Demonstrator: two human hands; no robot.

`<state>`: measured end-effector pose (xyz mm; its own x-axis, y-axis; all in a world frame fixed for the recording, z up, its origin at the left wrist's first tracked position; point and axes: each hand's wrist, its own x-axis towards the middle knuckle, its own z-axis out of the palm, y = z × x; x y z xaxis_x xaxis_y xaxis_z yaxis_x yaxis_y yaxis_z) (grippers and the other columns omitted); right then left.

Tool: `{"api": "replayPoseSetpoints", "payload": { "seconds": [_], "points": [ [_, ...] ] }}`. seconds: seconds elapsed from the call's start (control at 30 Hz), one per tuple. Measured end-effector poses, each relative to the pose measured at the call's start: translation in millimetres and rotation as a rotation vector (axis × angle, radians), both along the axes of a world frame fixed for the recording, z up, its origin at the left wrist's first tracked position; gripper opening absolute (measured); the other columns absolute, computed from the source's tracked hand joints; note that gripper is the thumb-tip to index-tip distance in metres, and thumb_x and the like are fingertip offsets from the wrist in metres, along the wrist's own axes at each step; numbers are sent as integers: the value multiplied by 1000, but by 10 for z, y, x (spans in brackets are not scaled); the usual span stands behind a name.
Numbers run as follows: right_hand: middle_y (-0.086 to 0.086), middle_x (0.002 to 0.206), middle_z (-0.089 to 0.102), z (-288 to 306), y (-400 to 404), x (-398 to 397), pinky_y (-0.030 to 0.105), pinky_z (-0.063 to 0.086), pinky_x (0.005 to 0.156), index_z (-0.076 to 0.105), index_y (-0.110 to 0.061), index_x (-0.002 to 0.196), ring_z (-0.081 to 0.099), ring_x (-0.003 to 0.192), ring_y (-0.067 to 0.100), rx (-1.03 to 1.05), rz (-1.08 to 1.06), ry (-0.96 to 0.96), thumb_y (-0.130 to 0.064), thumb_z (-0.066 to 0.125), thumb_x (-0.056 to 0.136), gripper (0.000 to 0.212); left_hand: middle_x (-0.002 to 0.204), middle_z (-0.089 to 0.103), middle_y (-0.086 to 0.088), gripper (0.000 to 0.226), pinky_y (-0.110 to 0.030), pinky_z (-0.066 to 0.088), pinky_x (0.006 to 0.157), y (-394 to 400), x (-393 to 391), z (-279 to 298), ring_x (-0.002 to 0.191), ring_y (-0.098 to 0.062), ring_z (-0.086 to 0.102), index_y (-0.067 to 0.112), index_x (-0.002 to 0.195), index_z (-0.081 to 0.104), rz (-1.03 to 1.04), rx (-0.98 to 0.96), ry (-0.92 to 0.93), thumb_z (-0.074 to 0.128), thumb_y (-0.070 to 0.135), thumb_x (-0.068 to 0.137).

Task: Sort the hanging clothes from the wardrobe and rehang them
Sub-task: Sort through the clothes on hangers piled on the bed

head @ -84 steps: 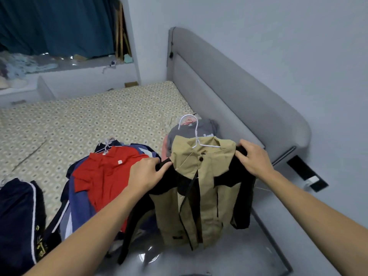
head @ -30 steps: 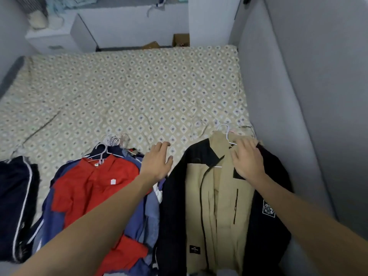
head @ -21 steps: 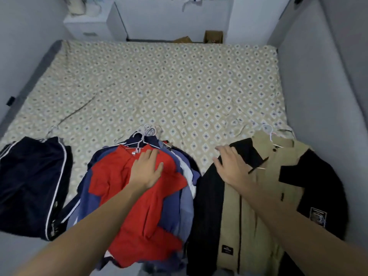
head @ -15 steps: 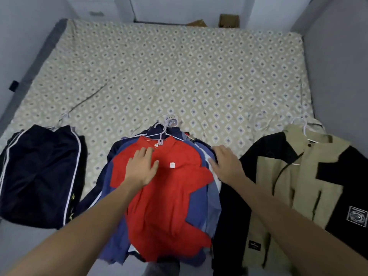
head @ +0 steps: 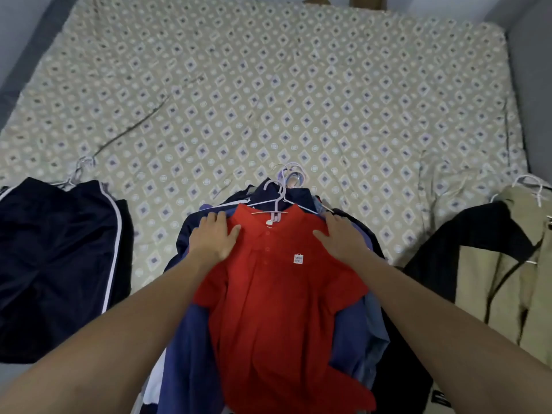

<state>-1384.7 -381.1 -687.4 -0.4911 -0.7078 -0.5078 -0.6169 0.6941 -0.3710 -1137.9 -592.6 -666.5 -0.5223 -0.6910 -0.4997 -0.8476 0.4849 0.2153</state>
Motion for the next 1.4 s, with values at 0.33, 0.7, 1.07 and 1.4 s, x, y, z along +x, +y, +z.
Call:
{"api": "replayPoseSetpoints", "payload": {
  "seconds": [0.33,0.7,1.07,1.4],
  "points": [
    [8,115,60,-97,-71,126,40,45,84,56,-11,120,58,107,28,-32,-42,-58,-48,55,105,39,133,52,-10,51,-51,45,97,-109,70,-126,126,-32,47,16,135,52,-69,84,58,35,56,108],
    [0,90,64,1267,474,389,45,46,77,50,-21,100,60,84,22,-293,-51,5,-50,47,107,31,82,50,10,35,-37,33,72,424,267,989,85,-19,50,28,81,43,-94,4,447,43,52,107],
    [-8,84,59,3094,2070,665,40,40,71,47,-26,90,59,84,19,-563,-50,110,-53,55,102,31,80,45,13,40,-40,42,71,2032,644,2666,82,-15,47,28,86,45,-136,-226,626,38,64,103],
    [-9,80,60,4073,4032,1206,43,50,76,52,-26,84,59,80,10,-771,-181,203,-65,64,91,42,78,50,10,42,-38,39,65,3722,937,3682,81,-20,57,25,84,47,-337,-399,788,42,63,102]
  ]
}}
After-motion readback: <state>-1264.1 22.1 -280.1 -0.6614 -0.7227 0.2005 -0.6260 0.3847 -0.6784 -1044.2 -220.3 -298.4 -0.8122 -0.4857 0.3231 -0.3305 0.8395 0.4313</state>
